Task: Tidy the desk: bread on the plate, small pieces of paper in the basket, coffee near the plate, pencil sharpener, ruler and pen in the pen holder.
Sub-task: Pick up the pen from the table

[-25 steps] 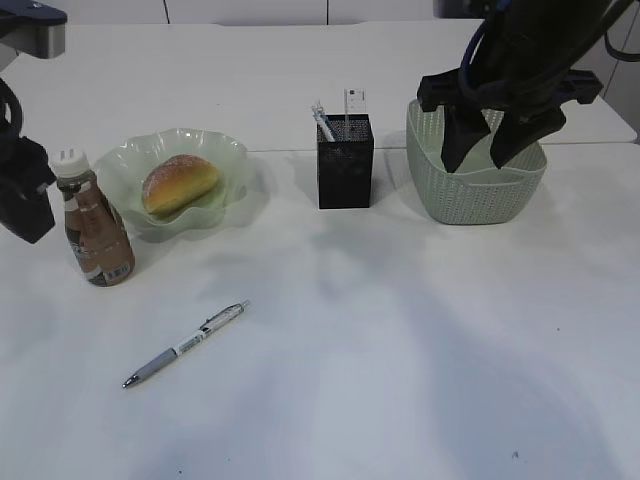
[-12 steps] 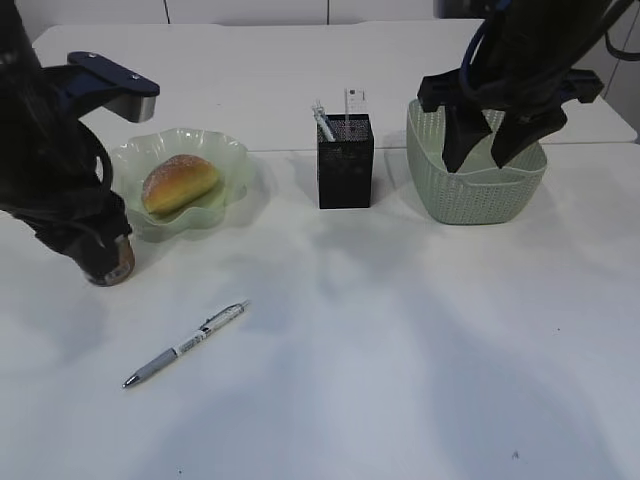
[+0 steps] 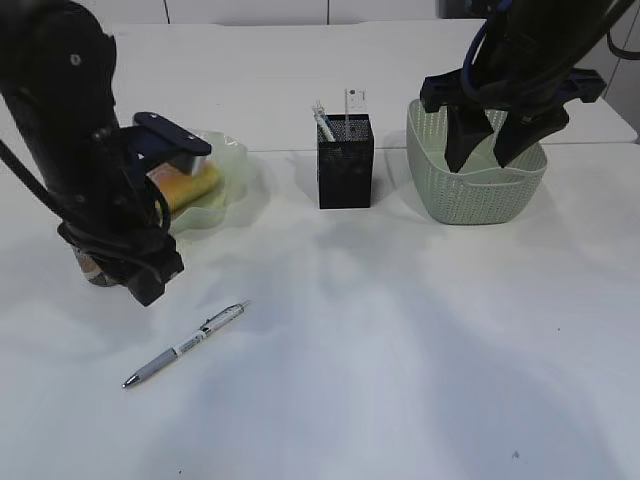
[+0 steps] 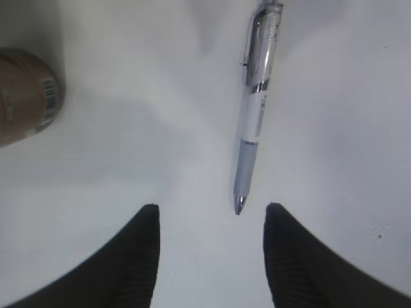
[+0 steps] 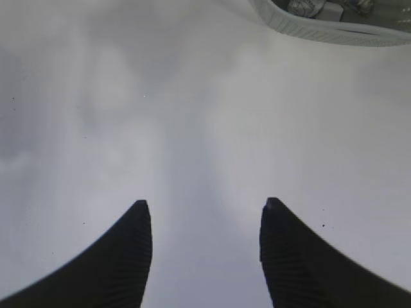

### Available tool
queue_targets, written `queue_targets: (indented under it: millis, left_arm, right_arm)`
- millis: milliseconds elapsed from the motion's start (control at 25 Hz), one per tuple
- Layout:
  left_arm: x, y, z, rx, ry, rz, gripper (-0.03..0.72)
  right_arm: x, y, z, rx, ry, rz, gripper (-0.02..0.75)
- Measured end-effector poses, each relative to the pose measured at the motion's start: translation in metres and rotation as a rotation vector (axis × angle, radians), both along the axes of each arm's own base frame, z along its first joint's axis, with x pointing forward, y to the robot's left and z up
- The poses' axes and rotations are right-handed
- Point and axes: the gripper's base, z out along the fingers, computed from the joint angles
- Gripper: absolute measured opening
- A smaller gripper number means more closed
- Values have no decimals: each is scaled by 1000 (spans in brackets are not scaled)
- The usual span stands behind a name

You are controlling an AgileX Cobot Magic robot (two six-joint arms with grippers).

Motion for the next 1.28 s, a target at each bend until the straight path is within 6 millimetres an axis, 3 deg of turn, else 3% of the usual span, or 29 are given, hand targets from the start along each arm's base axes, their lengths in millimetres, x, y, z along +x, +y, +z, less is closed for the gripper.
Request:
queue_targets:
  millis: [360,600,840,1280]
  left_arm:
    - [13,-11,-45,-9,63,-9,370]
    - [21,-17,-60,-36,55,-19,370]
    - [33,-26,-61,-73,45,-17,370]
    - [33,-27,-86,-44,129,-11,370]
  right_arm:
    - [0,0,0,1,0,-4,430]
    - [0,0,0,0,3,-3,430]
    - [0,0,0,0,3,-3,430]
    - [0,0,0,0,3,-3,430]
